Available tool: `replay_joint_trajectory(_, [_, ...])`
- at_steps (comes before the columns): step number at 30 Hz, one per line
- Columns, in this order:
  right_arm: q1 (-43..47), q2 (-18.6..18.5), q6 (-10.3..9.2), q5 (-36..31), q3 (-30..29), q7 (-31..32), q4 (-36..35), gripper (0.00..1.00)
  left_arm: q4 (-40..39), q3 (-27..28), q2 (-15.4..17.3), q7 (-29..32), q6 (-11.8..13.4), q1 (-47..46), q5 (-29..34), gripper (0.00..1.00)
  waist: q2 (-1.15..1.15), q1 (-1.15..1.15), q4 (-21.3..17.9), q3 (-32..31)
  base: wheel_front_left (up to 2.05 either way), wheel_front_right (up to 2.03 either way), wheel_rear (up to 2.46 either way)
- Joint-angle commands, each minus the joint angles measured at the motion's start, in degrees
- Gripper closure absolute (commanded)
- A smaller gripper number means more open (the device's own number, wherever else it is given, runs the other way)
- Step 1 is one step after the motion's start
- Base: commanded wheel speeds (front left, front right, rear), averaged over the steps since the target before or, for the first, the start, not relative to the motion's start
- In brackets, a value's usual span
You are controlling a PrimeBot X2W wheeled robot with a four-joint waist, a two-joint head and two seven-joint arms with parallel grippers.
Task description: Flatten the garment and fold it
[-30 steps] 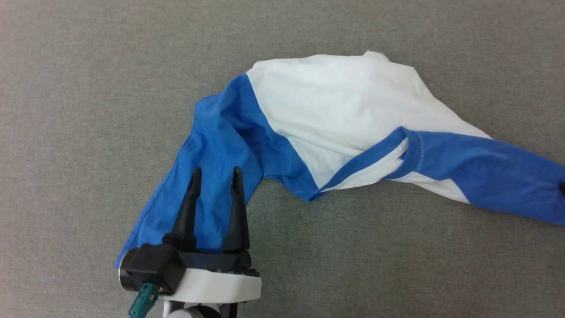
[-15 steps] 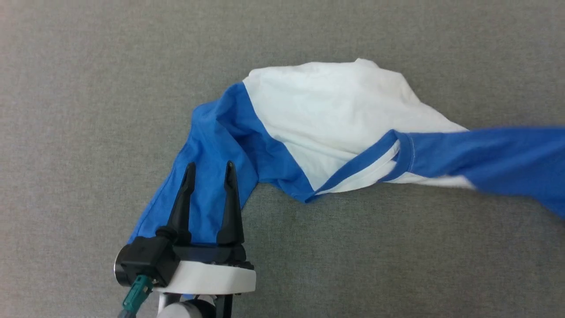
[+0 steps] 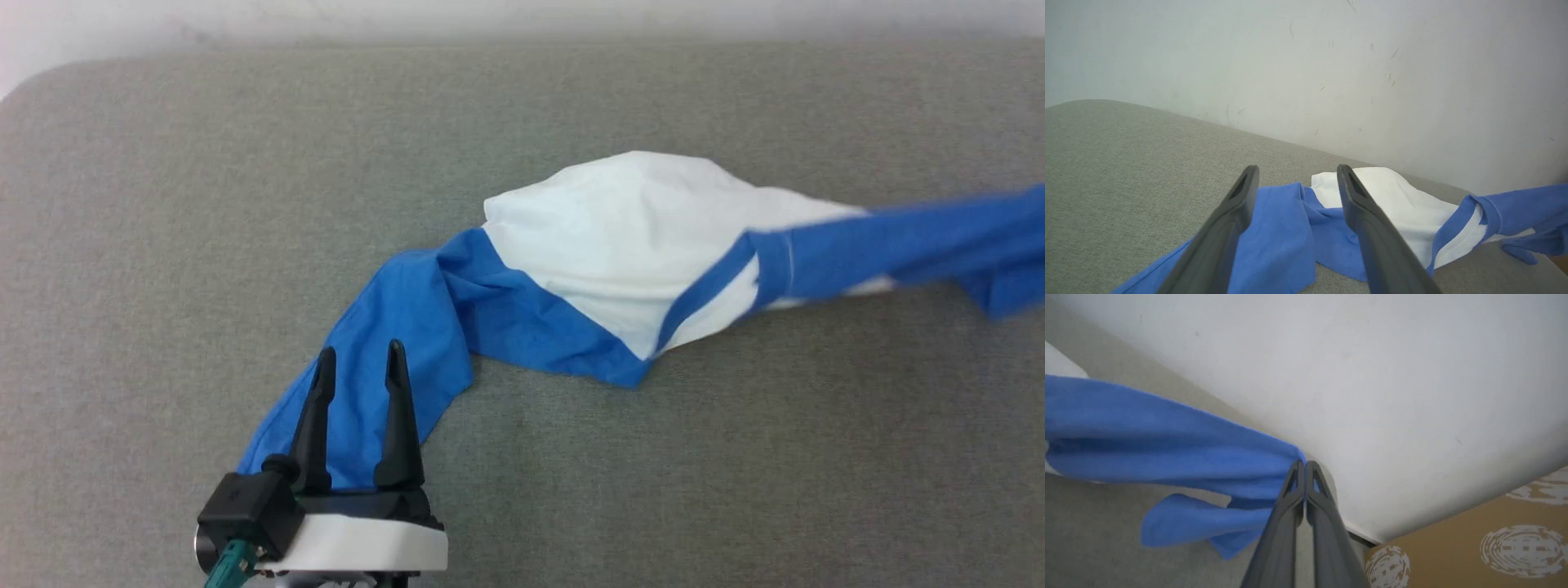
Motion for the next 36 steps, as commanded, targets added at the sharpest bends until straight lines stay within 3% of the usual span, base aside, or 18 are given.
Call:
replay_joint_trajectory(1, [7.9, 3.31, -0.13, -1.58, -2.15, -0.7, 1.3, 1.0, -0.09, 0.31, 0.33, -0.38, -0.26, 0.97, -0.33, 0.0, -0.01, 0.01, -1.5, -1.3, 0.0, 0.0, 0.0])
replay_joint_trajectory(7, [23.94, 11.0, -0.13, -3.54, -5.36, -2.15, 4.51, 1.0, -0.25, 0.09, 0.68, -0.25, -0.36, 1.47, -0.36, 0.0, -0.01, 0.01, -2.34, -1.03, 0.0, 0.0, 0.0])
replay_joint_trajectory(11, [29.11, 15.71, -0.13, -4.22, -7.02, -2.45, 6.8, 1.0, -0.57, -0.03, 1.11, 0.35, -0.1, 1.43, -0.07, 0.0, -0.01, 0.01, -3.29, -0.74, 0.0, 0.0, 0.0])
replay_joint_trajectory(12, [29.59, 16.39, -0.13, -4.72, -7.59, -2.34, 7.32, 0.74, -0.59, -0.11, 1.2, 0.58, -0.07, 1.43, -0.04, 0.0, -0.01, 0.01, -3.51, -0.79, 0.0, 0.0, 0.0])
replay_joint_trajectory(14, [29.83, 17.74, -0.13, -5.0, -8.72, -1.94, 7.78, 0.0, -0.65, -0.15, 1.31, 0.89, 0.07, 1.45, -0.05, 0.0, -0.01, 0.01, -3.88, -1.02, 0.0, 0.0, 0.0])
replay_joint_trajectory(21, [25.41, 20.78, -0.13, 0.65, -12.31, 0.19, -0.64, 0.0, -0.54, -0.46, 1.57, 1.61, 0.01, 1.52, -0.45, 0.0, -0.01, 0.01, -4.27, -2.41, 0.0, 0.0, 0.0])
replay_joint_trajectory(28, [18.42, 18.5, -0.13, 9.92, -9.61, 7.56, -13.51, 0.0, -0.15, -1.22, 1.37, 1.54, -0.49, 1.19, -0.9, 0.0, -0.01, 0.01, -2.5, -2.59, 0.0, 0.0, 0.0])
replay_joint_trajectory(32, [12.93, 15.76, -0.13, 12.1, -6.18, 11.63, -13.63, 0.0, -0.16, -1.91, 1.19, 1.43, -0.66, 0.44, -0.6, 0.0, -0.01, 0.01, -0.63, -0.99, 0.0, 0.0, 0.0])
replay_joint_trajectory(36, [7.27, 13.49, -0.13, 15.09, -1.41, 15.72, -8.7, 0.0, 0.03, -2.86, 0.81, 1.37, -0.58, -0.32, -0.1, 0.0, -0.01, 0.01, 1.53, 1.01, 0.0, 0.0, 0.0])
